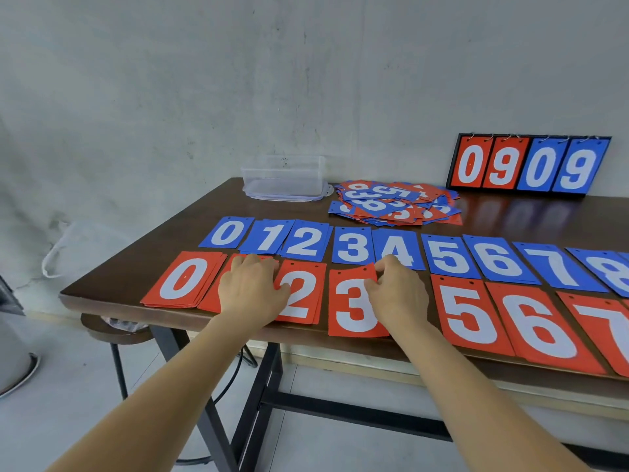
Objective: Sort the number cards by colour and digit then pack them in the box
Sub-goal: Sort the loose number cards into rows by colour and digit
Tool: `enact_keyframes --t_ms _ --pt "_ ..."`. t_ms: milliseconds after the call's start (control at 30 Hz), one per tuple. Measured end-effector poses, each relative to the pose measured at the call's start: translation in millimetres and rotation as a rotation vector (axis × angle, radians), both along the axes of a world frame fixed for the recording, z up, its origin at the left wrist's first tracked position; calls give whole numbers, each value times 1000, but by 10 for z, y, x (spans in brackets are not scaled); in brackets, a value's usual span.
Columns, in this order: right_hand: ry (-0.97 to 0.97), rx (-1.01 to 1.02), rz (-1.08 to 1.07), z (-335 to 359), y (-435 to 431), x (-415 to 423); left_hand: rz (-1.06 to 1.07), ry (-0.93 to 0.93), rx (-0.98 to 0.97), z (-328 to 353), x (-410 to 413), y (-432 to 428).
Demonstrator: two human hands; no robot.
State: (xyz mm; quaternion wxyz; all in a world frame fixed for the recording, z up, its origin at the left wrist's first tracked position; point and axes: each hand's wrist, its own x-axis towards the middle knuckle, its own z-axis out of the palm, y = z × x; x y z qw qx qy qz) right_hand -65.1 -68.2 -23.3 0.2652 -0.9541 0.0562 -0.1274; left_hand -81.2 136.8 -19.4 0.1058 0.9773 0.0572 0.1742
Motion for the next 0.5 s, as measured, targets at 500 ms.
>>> enact_keyframes --t_ms 500 --pt "-118 -174 219 -208 95 -413 -309 78 -1 -97 -145 36"
